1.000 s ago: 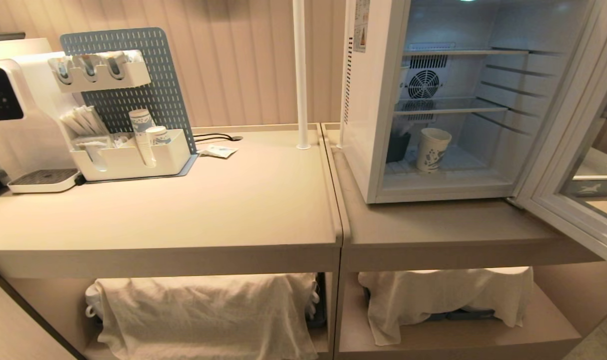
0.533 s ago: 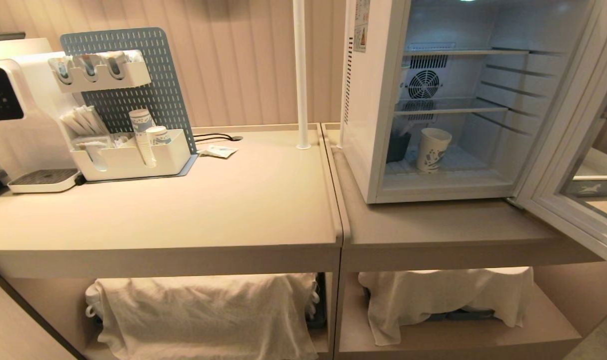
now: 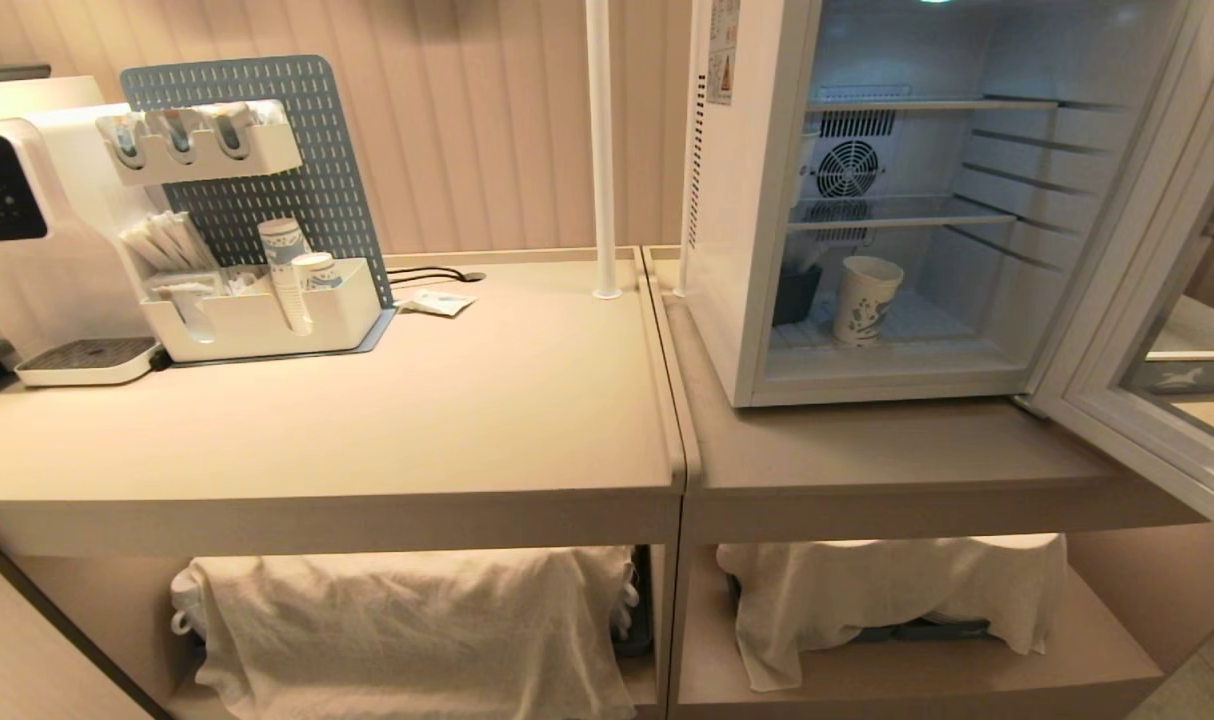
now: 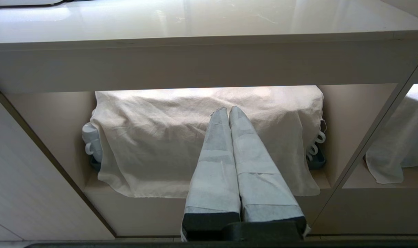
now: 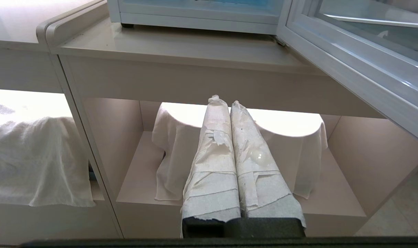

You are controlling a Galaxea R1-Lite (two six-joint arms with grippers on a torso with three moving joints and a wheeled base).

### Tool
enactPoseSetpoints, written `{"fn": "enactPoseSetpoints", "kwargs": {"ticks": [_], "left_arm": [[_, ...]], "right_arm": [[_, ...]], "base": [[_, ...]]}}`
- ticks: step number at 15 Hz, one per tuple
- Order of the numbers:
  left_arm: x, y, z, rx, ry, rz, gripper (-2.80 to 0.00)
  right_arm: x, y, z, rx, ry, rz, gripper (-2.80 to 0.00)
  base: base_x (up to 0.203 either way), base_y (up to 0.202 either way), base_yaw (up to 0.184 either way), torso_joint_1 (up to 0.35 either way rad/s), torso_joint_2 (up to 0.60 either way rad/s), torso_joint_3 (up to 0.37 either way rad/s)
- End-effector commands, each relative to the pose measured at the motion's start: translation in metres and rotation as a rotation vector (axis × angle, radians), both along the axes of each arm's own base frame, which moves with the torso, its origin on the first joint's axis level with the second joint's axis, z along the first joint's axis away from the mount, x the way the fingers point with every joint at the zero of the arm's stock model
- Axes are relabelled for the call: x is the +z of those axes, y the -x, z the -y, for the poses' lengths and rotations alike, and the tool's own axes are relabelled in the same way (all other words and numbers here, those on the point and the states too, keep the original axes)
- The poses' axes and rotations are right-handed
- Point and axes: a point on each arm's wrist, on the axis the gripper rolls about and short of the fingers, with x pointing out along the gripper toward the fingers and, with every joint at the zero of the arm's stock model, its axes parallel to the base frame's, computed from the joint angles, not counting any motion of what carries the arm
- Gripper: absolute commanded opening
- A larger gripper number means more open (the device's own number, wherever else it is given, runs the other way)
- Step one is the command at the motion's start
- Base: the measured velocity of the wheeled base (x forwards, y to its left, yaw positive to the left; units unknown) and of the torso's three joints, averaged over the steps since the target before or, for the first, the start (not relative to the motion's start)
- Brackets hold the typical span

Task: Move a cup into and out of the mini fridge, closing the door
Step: Close the freezer door

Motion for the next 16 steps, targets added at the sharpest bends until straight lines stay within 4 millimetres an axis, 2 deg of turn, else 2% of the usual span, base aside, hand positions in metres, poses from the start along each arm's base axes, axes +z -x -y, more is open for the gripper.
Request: {"fn": "enactPoseSetpoints", "kwargs": {"ticks": [1,16], "left_arm": [[0.0,0.0,0.0,0.002,0.0,0.0,-2.8],[0.0,0.0001,0.0001,-0.002,-0.021,-0.003,-2.8]], "right_arm": [[0.0001,0.0001,0.0,0.001,0.002,0.002,-2.8],[0.0001,0.0001,0.0,-0.001,-0.003,0.002,-2.8]], "base": [[0.0,0.0,0.0,0.0,0.0,0.0],[0.0,0.0,0.0,0.0,0.0,0.0]]}}
